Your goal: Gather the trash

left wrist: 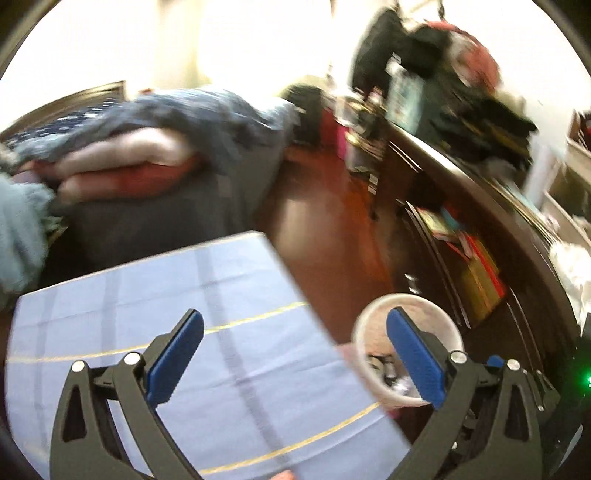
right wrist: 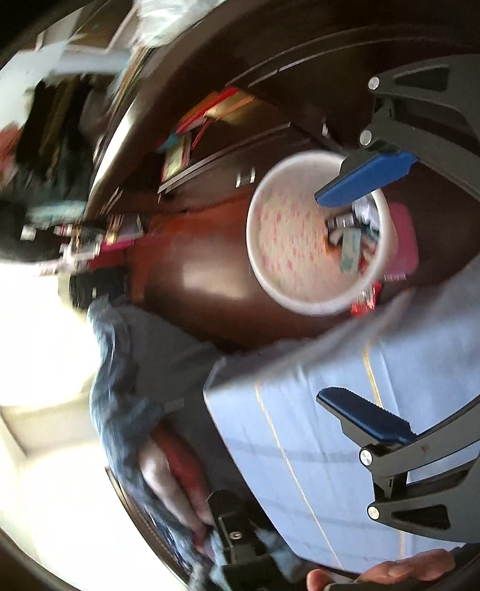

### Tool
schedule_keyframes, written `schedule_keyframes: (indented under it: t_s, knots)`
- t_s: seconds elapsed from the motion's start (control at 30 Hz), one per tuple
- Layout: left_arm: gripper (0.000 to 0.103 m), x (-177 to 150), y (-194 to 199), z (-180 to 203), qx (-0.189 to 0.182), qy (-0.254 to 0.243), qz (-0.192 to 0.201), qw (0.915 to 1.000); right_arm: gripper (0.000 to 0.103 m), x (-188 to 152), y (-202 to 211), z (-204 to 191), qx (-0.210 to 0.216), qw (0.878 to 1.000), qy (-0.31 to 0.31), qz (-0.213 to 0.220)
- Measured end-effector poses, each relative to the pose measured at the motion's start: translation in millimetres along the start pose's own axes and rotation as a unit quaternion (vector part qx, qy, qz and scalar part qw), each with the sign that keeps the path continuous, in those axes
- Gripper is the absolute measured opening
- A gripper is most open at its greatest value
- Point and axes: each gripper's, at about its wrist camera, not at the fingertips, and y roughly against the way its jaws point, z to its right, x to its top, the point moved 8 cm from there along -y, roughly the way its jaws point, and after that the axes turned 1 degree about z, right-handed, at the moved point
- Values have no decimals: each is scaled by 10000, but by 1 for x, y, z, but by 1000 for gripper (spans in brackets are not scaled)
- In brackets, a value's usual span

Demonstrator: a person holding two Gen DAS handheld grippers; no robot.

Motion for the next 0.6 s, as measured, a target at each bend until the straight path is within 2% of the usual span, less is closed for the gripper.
schedule_keyframes:
  t_s: [0.17, 0.37, 0.47, 0.6]
  knots:
    - [100, -7, 76, -70, 769, 375, 395, 9956, 99, -10, 37, -70, 529, 9973, 495, 132]
    - [100, -24, 165, -136, 1468, 788, 721, 9834, 99, -16, 90, -139, 1041, 9880, 1070, 402]
    - [100, -32, 209, -159, 1773, 933, 893, 9756, 99, -21, 119, -170, 1283, 9812, 1340, 540]
    - [100, -44, 267, -181, 1934, 1231, 1166, 9664, 99, -26, 159, -200, 1465, 9724, 1636, 788]
